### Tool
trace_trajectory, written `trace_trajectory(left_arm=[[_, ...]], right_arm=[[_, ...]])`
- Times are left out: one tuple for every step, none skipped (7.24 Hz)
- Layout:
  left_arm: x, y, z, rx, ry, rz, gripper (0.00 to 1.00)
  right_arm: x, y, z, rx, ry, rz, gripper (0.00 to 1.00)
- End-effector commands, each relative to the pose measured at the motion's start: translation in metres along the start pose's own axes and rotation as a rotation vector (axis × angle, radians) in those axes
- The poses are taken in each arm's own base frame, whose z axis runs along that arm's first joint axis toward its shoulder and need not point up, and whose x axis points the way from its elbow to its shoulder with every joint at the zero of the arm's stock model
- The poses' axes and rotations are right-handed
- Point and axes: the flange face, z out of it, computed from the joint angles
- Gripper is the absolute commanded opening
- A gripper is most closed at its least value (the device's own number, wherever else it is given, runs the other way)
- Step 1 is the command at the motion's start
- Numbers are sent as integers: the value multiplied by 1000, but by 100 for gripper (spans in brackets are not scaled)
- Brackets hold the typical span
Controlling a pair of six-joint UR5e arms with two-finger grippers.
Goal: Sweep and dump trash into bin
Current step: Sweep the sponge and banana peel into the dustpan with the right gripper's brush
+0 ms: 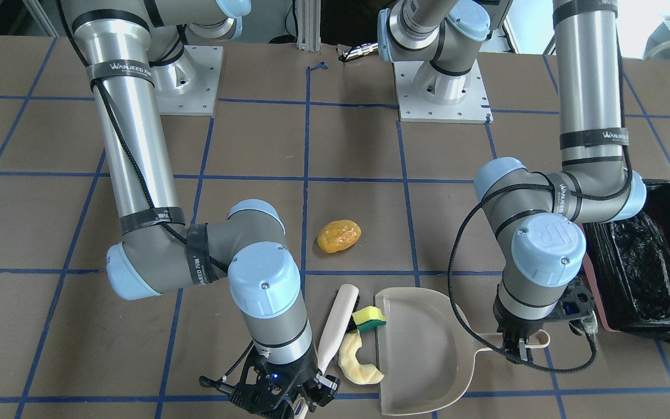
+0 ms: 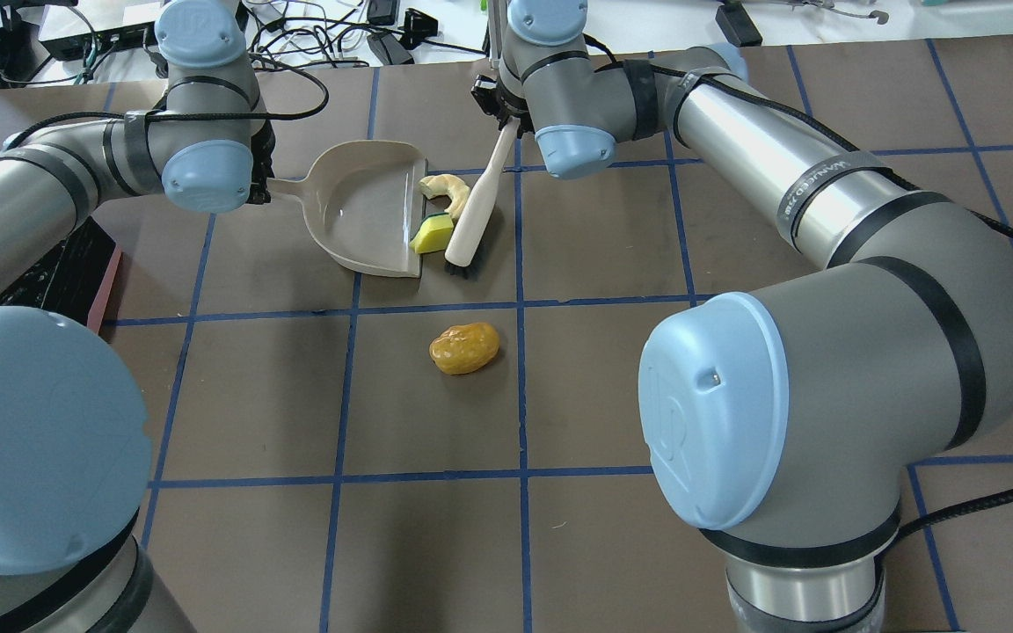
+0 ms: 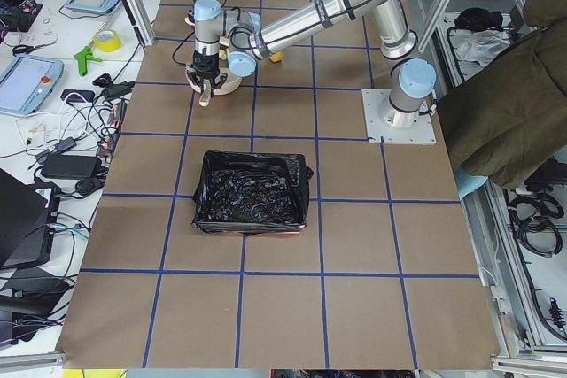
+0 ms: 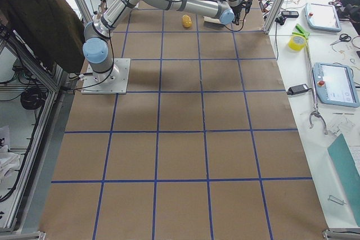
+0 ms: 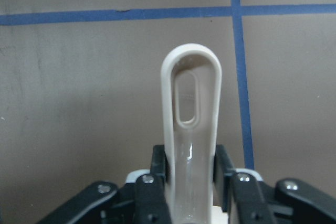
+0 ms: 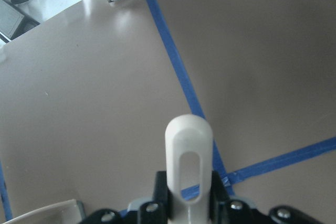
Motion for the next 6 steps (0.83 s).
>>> trace_trajectory(left_arm=[[0,0,1,-1,-2,1,0],[0,0,1,-1,-2,1,0],[0,0,1,-1,-2,2,0],[0,1,2,-2,-3,2,0],[0,1,2,-2,-3,8,0],[0,0,0,-1,0,8,0]], right_arm=[[-20,11,-1,5,-19,16,15],[-34,23,9,-1,-25,-6,15],[-47,31,13,1,-35,-26,15],[-56,30,6,12,-52,-33,15],[-66,36,2,17,-62,-44,15],[-75,48,1,13,-67,-47,15]])
